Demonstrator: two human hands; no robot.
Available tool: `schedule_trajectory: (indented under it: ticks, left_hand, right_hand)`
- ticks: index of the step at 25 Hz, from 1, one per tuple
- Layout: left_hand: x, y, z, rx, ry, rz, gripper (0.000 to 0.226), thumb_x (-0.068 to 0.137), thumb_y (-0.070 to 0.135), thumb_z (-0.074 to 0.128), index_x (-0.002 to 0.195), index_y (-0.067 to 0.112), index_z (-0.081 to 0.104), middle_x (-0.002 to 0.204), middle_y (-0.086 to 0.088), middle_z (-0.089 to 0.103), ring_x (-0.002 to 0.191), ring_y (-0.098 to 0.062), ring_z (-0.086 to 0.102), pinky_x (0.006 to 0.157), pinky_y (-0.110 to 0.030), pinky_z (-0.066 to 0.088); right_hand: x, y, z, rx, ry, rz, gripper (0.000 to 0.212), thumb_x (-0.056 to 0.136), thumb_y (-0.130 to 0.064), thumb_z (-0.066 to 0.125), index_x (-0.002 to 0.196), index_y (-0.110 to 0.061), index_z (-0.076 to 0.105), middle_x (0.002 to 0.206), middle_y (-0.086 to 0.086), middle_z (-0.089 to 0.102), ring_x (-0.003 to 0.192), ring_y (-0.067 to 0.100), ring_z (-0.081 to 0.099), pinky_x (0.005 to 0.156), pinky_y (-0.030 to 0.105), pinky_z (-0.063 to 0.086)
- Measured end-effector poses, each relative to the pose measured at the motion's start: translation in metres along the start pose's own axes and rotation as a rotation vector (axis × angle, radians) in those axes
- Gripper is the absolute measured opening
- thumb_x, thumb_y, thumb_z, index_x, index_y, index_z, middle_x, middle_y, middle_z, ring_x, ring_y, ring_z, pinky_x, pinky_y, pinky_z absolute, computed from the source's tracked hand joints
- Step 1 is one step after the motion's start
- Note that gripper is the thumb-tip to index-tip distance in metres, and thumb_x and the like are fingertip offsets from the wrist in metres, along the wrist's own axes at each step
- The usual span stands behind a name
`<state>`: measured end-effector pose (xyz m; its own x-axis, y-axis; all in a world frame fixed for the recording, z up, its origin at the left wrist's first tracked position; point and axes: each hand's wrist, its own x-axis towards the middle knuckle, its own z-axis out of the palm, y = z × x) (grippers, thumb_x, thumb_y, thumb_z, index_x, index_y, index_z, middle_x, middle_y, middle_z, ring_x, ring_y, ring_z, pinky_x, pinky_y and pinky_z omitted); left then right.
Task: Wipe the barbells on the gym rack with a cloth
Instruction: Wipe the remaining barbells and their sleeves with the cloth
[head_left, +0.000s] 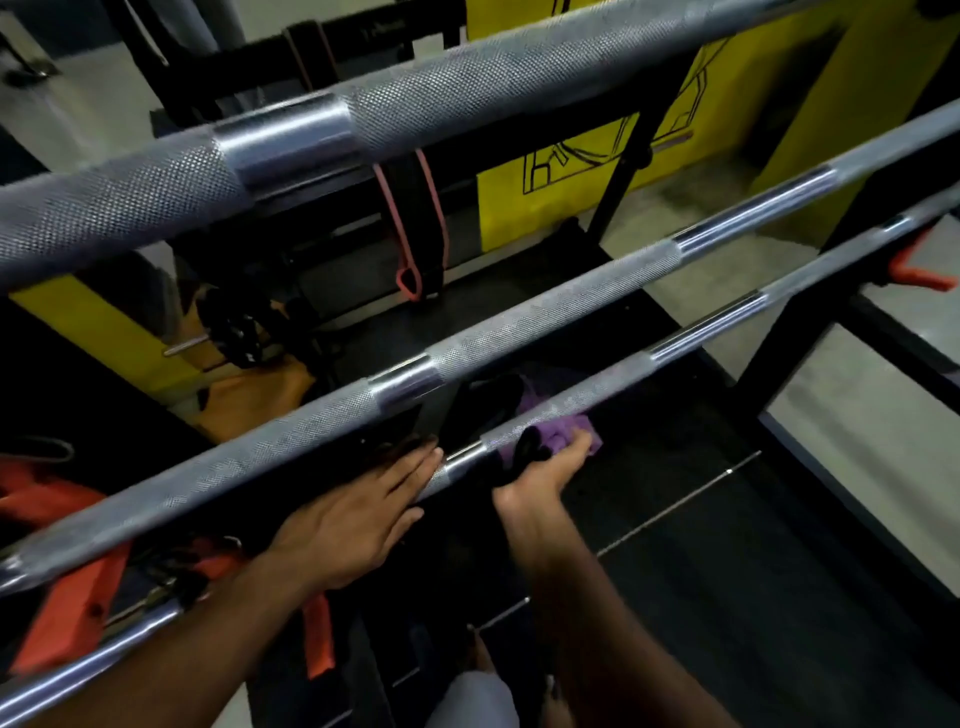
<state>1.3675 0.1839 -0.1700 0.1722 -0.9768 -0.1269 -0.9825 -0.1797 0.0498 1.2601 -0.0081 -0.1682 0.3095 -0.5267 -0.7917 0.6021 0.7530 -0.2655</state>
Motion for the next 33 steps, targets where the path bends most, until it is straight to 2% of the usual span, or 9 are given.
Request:
schedule_trajectory:
  ticks: [3, 6, 8, 10, 15, 21, 25, 29, 33]
  left_hand:
    - [-0.001, -0.003, 0.004, -0.018, -0.01, 0.03, 0.068, 0.106, 0.044, 0.029, 0.161, 0.019, -0.003, 0.168, 0.007, -0.009, 0.154, -0.008, 0.002, 0.124, -0.03, 0.012]
    - [-0.001, -0.003, 0.004, -0.002, -0.005, 0.054, 0.068, 0.106, 0.043, 0.029, 0.161, 0.017, -0.002, 0.168, 0.004, -0.01, 0.154, -0.009, -0.001, 0.124, -0.03, 0.011]
    - [0.001, -0.004, 0.004, -0.008, 0.01, 0.068, 0.069, 0.105, 0.042, 0.031, 0.161, 0.016, 0.001, 0.169, 0.003, -0.007, 0.154, -0.009, 0.001, 0.123, -0.029, 0.01]
    - [0.001, -0.004, 0.004, -0.007, 0.015, 0.067, 0.069, 0.105, 0.043, 0.031, 0.161, 0.016, 0.001, 0.169, 0.003, -0.006, 0.154, -0.009, 0.002, 0.123, -0.029, 0.01]
    - [0.002, -0.003, 0.004, -0.006, 0.009, 0.062, 0.069, 0.105, 0.045, 0.027, 0.161, 0.017, 0.0, 0.169, 0.004, -0.008, 0.154, -0.009, 0.001, 0.124, -0.031, 0.012]
    - [-0.001, -0.002, 0.002, -0.008, 0.019, 0.042, 0.066, 0.106, 0.042, 0.029, 0.161, 0.016, 0.004, 0.169, 0.003, -0.005, 0.154, -0.008, 0.003, 0.123, -0.029, 0.01]
    - [-0.002, -0.003, 0.005, -0.016, 0.024, 0.05, 0.066, 0.106, 0.042, 0.026, 0.161, 0.016, 0.002, 0.169, 0.003, -0.007, 0.154, -0.008, 0.001, 0.123, -0.028, 0.01]
    - [0.0, -0.005, 0.008, -0.025, 0.033, 0.055, 0.065, 0.106, 0.044, 0.023, 0.161, 0.018, -0.002, 0.168, 0.004, -0.011, 0.154, -0.008, -0.002, 0.125, -0.029, 0.008]
    - [-0.001, -0.002, 0.005, -0.036, 0.004, 0.042, 0.065, 0.107, 0.045, 0.022, 0.16, 0.021, -0.006, 0.167, 0.007, -0.015, 0.154, -0.009, 0.001, 0.126, -0.029, 0.009]
  right_hand:
    - [0.016, -0.008, -0.006, -0.024, -0.02, -0.079, 0.033, 0.092, -0.043, 0.046, 0.064, -0.026, 0.046, 0.059, -0.003, 0.056, 0.063, 0.018, 0.062, 0.069, 0.028, 0.045]
    - [0.065, -0.063, 0.001, -0.006, -0.065, -0.277, 0.036, 0.049, -0.048, 0.071, 0.059, -0.027, 0.044, 0.07, -0.002, 0.046, 0.076, 0.023, 0.051, 0.079, 0.032, 0.042]
    - [0.08, -0.101, 0.013, 0.01, -0.092, -0.381, 0.036, 0.036, -0.041, 0.069, 0.049, -0.025, 0.04, 0.068, -0.003, 0.041, 0.07, 0.02, 0.049, 0.084, 0.032, 0.042]
    - [0.078, -0.114, 0.019, 0.002, -0.096, -0.388, 0.026, 0.061, -0.037, 0.06, 0.047, -0.023, 0.043, 0.063, -0.004, 0.047, 0.067, 0.016, 0.053, 0.077, 0.025, 0.047]
    - [0.026, -0.074, 0.023, 0.044, -0.082, -0.274, 0.059, 0.095, -0.035, 0.04, 0.039, -0.021, 0.051, 0.049, -0.01, 0.054, 0.064, 0.012, 0.053, 0.064, 0.023, 0.044]
    - [-0.008, -0.006, -0.005, -0.124, -0.017, -0.068, 0.036, 0.097, -0.041, 0.043, 0.065, -0.024, 0.047, 0.055, -0.006, 0.055, 0.06, 0.013, 0.053, 0.059, 0.024, 0.042]
    - [0.027, -0.04, -0.002, -0.156, -0.018, -0.234, 0.04, 0.09, -0.04, 0.046, 0.054, -0.025, 0.041, 0.062, -0.005, 0.041, 0.064, 0.015, 0.047, 0.064, 0.027, 0.038]
    - [0.054, -0.096, 0.02, -0.128, -0.023, -0.371, 0.029, 0.086, -0.042, 0.049, 0.062, -0.026, 0.045, 0.057, -0.007, 0.05, 0.066, 0.014, 0.05, 0.061, 0.023, 0.041]
    - [0.029, -0.062, 0.016, -0.186, -0.104, -0.298, 0.034, 0.096, -0.045, 0.042, 0.073, -0.023, 0.055, 0.055, -0.006, 0.062, 0.051, 0.01, 0.063, 0.048, 0.018, 0.05]
